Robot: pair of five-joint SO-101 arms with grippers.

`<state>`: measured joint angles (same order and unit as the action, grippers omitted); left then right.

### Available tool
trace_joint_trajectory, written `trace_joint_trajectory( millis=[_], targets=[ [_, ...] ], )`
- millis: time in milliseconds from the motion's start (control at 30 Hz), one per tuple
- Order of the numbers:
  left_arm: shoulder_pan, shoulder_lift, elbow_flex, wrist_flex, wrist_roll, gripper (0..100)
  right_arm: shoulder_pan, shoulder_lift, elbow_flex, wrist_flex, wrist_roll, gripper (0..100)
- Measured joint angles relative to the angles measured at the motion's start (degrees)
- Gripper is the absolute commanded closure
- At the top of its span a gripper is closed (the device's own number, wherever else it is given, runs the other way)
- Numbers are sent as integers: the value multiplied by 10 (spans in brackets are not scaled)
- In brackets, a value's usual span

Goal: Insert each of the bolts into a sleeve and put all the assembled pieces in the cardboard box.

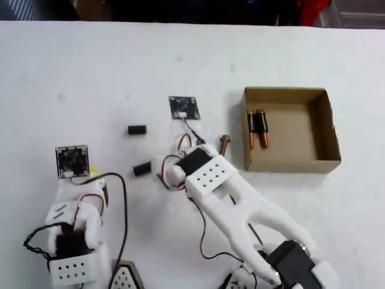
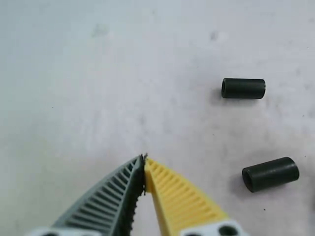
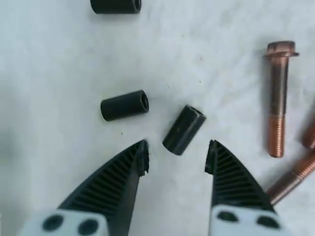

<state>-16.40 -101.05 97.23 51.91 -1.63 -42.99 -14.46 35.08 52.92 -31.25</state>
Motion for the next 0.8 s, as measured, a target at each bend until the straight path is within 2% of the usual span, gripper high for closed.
trace_joint_trajectory(
  millis=[167,667,800],
  targets=[
    [0,0,0,0,0,977,-1,74,-24,-4,-6,829],
    [0,0,0,0,0,977,9,267,-145,-4,-93,830],
    [0,0,0,0,0,977,16,273,-149,-4,-95,884]
  ],
)
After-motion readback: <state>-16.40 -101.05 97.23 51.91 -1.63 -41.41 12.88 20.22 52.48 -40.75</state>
